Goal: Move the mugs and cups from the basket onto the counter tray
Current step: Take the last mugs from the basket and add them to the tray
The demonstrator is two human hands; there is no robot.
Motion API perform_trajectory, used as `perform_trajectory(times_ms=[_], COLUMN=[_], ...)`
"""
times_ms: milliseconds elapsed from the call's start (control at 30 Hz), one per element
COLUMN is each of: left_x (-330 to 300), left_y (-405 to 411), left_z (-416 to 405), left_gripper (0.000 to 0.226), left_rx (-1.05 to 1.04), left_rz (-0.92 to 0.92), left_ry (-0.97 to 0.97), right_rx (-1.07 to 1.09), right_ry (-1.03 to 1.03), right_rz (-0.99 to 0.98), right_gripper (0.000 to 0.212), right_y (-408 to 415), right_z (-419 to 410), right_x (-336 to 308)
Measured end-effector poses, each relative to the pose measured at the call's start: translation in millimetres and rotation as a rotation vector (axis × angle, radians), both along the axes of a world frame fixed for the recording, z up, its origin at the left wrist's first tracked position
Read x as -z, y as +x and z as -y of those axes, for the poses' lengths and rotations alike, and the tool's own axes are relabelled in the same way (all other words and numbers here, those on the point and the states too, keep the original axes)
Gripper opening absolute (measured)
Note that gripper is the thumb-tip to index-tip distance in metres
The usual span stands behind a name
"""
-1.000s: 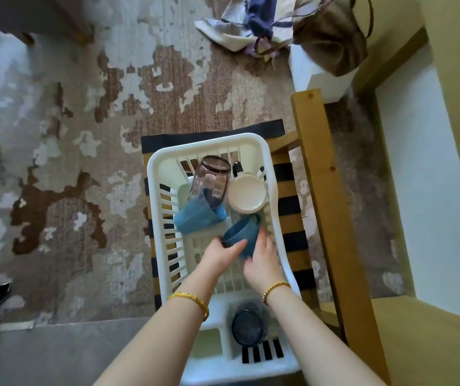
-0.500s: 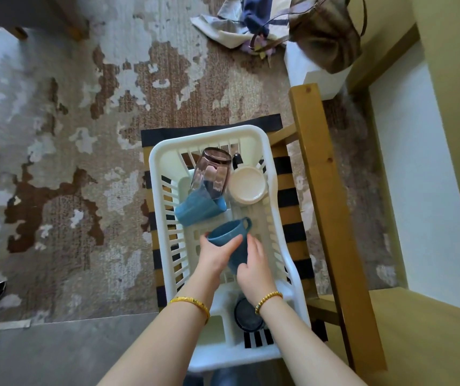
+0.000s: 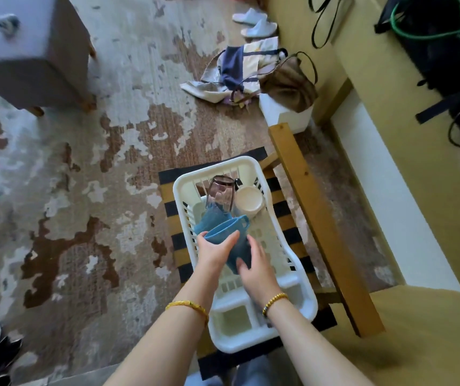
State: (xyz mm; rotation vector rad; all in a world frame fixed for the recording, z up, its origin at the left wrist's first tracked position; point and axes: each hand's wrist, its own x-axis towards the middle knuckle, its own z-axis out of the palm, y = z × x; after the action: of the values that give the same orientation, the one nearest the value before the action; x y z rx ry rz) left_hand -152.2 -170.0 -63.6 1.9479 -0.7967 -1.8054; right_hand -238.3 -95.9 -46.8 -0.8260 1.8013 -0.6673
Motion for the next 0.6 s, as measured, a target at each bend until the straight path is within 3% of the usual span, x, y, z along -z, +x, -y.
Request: perform_trajectory(times_ms=[267, 433, 500, 600], left_x=[-87, -131, -145, -161], left_y=[15, 21, 21, 21], left_z=[9, 8, 5, -3], left_gripper=[0.06, 0.063, 0.062, 0.06], left_rx=[-0.086, -0.122, -0.065, 0.178], left_rz=[-0.207, -0.293, -0.281, -0.137], left_ry=[-0.022, -0.033, -0.078, -0.208], right_rx=[0.143, 0.15, 0.166, 0.215], right_ry=[-0.134, -0.309, -0.366, -0.413], right_rz=[0.072, 0.009, -0.022, -0.093], right_gripper=[0.053, 0.048, 0.046, 0.04], right_y=[17, 15, 12, 4], right_z=[-13, -12, -10, -9], right_x=[-69, -114, -130, -152])
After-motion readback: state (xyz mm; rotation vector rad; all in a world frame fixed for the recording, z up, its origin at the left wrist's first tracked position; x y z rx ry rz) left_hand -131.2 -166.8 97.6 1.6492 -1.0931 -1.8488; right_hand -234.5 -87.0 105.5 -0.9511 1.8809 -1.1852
